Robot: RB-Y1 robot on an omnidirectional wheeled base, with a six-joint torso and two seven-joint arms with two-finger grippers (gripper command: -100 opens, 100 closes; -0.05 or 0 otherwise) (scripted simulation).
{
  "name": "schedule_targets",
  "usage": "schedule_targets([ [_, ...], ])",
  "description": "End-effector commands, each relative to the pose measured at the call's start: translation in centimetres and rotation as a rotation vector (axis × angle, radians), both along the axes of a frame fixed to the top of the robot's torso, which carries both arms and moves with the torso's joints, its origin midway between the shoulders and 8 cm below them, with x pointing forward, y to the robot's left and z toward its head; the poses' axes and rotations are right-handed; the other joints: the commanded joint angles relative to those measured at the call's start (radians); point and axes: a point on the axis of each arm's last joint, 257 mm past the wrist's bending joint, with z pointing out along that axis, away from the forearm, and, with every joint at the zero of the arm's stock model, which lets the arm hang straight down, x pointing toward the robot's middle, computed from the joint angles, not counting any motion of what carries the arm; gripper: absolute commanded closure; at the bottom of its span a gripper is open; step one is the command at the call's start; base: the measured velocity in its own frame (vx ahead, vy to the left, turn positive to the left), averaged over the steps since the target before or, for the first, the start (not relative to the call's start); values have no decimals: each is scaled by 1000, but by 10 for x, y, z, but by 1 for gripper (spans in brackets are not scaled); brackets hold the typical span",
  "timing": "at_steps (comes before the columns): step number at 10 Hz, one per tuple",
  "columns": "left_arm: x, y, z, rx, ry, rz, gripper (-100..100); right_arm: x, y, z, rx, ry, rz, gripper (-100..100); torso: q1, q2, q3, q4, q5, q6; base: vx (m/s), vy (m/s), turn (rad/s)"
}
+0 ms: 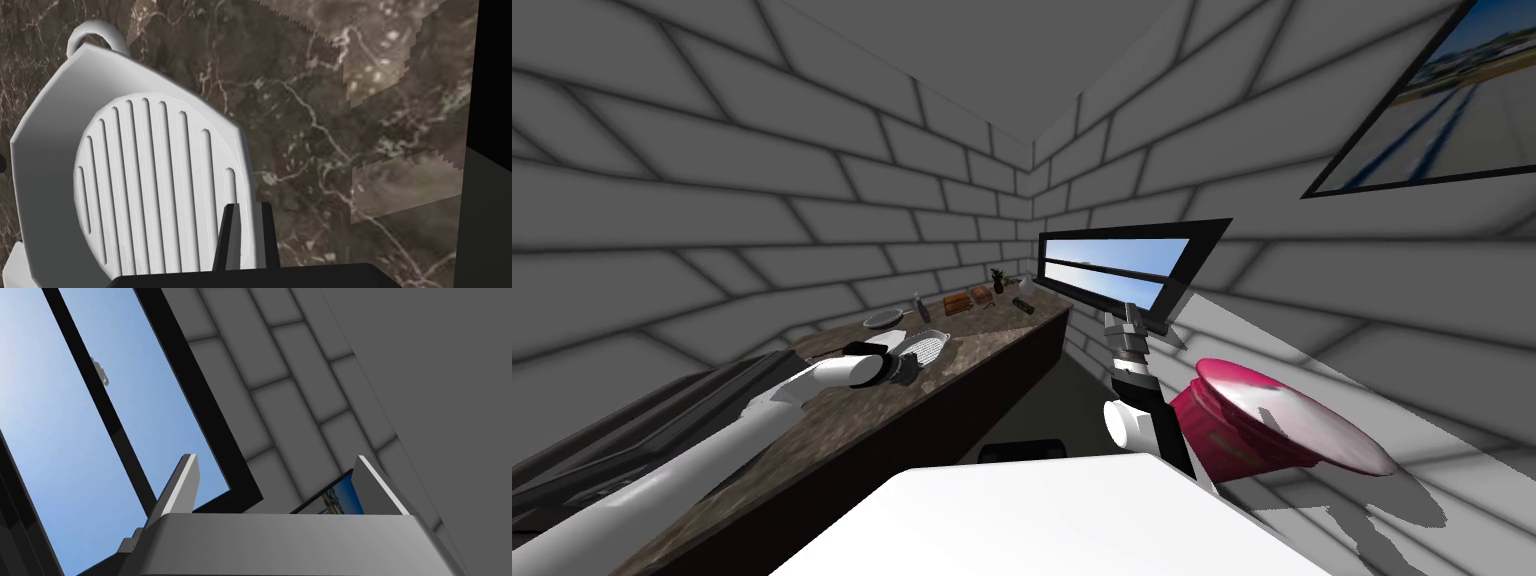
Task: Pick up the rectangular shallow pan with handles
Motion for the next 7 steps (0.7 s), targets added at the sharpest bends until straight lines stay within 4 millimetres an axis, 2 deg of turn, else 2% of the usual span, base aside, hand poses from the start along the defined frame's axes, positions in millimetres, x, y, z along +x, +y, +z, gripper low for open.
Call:
schedule_targets([
  [1,3,-13,8,-5,-17,-24,100,0,0,0,0,0,0,0,0,0,0,0,0,0,20,27,13],
  [2,-12,-4,1,10,6,14,100,0,0,0,0,0,0,0,-2,0,0,0,0,1,37,47,-2],
  [4,-7,-26,11,-5,-20,-26,100,0,0,0,0,0,0,0,-1,-1,0,0,-1,1,34,36,13],
  [5,-21,-18,7,9,-3,12,100,0,0,0,0,0,0,0,-3,0,0,1,-1,1,54,37,0],
  [7,-18,-39,15,-5,-24,-25,100,0,0,0,0,0,0,0,-1,0,1,1,-1,0,28,38,15],
])
